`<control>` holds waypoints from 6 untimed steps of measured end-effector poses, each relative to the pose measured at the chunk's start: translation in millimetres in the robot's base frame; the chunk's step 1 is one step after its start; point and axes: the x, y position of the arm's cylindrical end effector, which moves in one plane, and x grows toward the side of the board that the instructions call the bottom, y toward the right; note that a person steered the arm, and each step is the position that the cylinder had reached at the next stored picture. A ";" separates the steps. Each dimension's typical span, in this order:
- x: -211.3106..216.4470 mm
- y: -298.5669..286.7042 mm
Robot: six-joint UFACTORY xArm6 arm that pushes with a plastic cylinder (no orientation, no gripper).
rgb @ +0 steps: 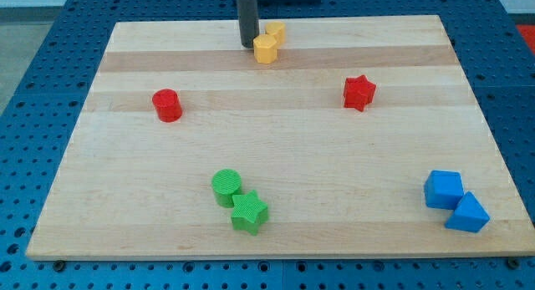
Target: Move your arm parallel to the top of the red circle
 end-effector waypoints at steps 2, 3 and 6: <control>-18.6 25.4; -23.7 27.8; -14.4 -45.2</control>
